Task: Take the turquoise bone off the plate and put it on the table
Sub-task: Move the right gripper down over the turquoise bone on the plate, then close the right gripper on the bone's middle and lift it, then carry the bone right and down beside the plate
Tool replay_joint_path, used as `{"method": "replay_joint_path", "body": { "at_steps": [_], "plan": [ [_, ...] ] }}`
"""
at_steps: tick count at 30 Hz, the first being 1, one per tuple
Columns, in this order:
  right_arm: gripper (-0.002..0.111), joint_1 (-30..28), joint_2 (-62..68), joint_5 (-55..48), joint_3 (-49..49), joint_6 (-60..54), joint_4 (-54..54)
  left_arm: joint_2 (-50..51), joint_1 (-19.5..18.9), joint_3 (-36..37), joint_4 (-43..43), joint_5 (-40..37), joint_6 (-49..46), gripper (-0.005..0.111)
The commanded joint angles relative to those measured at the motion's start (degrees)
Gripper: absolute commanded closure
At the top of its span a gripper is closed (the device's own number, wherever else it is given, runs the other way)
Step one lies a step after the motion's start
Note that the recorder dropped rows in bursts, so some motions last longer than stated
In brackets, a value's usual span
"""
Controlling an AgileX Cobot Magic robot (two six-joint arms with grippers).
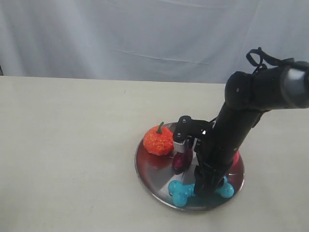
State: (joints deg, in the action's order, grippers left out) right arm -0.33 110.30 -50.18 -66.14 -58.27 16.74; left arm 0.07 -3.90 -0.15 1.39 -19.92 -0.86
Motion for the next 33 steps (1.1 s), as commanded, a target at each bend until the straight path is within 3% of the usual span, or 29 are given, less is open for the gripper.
{"method": "replay_joint_path", "body": {
  "at_steps": [1,6,8,15,29,33],
  "plan": [
    [0.056,-0.02,1.24,1.34,0.31,-0.14,0.00,-0.07,0.44,0.15,0.07,0.31,0.24,0.107],
    [0.057,-0.02,2.46,1.46,0.31,-0.04,-0.01,-0.07,0.44,0.15,0.07,0.31,0.24,0.107],
    [0.062,-0.02,2.75,1.94,0.31,0.41,0.10,-0.07,0.44,0.15,0.07,0.31,0.24,0.107],
    [0.108,-0.02,1.90,2.99,0.20,0.41,3.10,-0.07,0.44,0.15,0.07,0.31,0.24,0.107],
    [0.109,-0.02,-17.28,4.78,0.10,0.69,18.01,-0.07,0.44,0.15,0.07,0.31,0.24,0.107],
    [0.109,-0.14,-26.15,6.92,-2.25,8.02,18.49,-0.07,0.44,0.15,0.07,0.31,0.24,0.107]
  ]
}}
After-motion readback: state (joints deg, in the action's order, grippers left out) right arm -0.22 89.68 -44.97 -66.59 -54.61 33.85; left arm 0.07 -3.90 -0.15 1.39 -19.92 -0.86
